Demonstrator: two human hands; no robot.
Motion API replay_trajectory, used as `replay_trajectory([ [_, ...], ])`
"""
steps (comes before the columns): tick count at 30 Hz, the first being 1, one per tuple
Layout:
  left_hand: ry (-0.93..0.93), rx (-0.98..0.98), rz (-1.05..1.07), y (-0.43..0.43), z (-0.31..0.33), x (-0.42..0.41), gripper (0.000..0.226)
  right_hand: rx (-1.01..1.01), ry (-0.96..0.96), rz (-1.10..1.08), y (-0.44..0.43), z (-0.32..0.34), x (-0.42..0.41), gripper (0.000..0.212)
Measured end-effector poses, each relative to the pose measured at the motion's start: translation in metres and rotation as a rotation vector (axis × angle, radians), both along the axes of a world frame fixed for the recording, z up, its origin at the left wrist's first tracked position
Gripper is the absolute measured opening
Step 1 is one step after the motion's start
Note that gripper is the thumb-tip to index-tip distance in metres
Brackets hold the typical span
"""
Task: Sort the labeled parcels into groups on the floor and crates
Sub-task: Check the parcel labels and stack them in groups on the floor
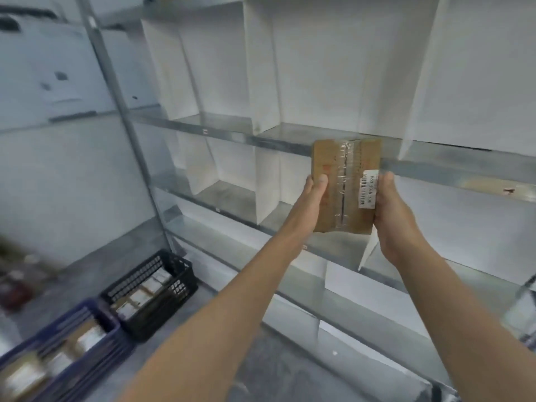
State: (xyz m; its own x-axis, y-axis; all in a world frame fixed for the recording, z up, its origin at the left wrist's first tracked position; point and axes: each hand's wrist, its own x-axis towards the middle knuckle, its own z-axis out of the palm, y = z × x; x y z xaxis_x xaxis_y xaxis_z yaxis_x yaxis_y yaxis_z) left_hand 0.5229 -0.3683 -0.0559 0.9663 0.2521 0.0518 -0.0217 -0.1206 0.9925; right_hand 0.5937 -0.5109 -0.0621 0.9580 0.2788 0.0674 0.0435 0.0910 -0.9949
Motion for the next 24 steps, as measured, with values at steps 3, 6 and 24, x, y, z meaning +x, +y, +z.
replay_trajectory([
  [3, 0.030, 0.015, 0.145, 0.026, -0.008, -0.030, 0.079, -0.035, -0.015, 0.133, 0.040, -0.012, -0.004, 0.066],
  [6, 0.031, -0.007, 0.246, 0.050, -0.016, -0.057, 0.056, -0.063, 0.042, 0.239, 0.078, -0.028, -0.014, 0.072],
  [24, 0.104, -0.251, 0.653, 0.259, -0.080, -0.182, 0.047, -0.213, 0.131, 0.680, 0.336, -0.090, -0.103, 0.061],
])
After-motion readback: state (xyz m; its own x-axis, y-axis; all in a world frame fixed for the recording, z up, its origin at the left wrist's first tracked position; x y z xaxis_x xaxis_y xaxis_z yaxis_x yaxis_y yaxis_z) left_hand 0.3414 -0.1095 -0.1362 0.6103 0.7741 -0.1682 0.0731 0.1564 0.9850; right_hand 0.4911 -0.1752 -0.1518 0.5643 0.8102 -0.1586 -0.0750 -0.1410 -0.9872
